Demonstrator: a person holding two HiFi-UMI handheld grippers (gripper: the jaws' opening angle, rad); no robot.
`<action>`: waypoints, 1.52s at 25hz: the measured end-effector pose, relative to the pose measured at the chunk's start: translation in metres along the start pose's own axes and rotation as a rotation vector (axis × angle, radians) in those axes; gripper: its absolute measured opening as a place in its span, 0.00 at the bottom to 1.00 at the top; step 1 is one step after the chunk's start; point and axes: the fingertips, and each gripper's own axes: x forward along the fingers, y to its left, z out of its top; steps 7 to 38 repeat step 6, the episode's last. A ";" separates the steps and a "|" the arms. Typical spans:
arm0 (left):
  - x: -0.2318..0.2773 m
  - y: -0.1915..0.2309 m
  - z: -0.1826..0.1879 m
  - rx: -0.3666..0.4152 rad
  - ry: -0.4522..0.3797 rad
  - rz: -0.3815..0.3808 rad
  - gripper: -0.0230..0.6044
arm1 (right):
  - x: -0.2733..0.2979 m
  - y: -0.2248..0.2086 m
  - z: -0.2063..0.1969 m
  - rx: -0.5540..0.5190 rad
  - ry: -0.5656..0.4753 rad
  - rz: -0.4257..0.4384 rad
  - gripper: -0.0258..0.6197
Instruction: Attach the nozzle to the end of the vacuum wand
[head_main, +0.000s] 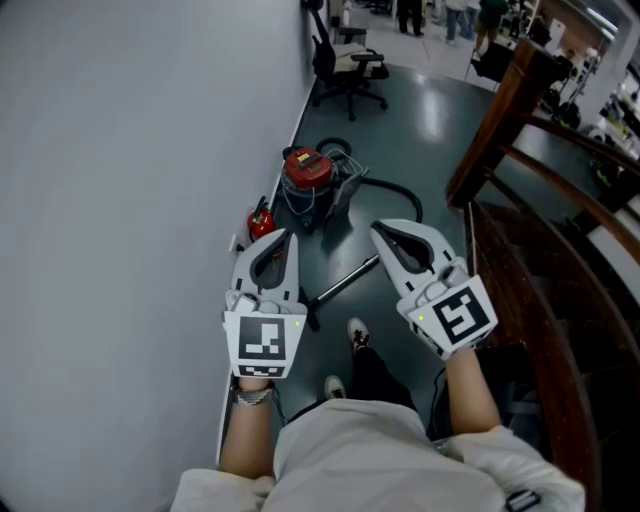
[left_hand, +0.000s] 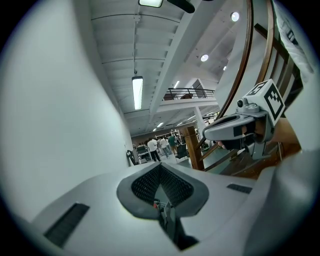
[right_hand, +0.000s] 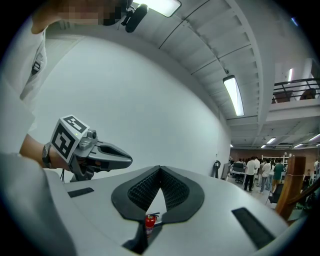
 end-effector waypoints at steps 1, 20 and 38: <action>-0.001 0.000 0.000 0.001 -0.002 0.000 0.04 | 0.000 0.000 -0.001 0.001 0.002 0.000 0.08; -0.005 -0.002 0.002 0.002 -0.005 0.000 0.04 | -0.001 0.001 0.000 0.001 0.006 0.003 0.08; -0.005 -0.002 0.002 0.002 -0.005 0.000 0.04 | -0.001 0.001 0.000 0.001 0.006 0.003 0.08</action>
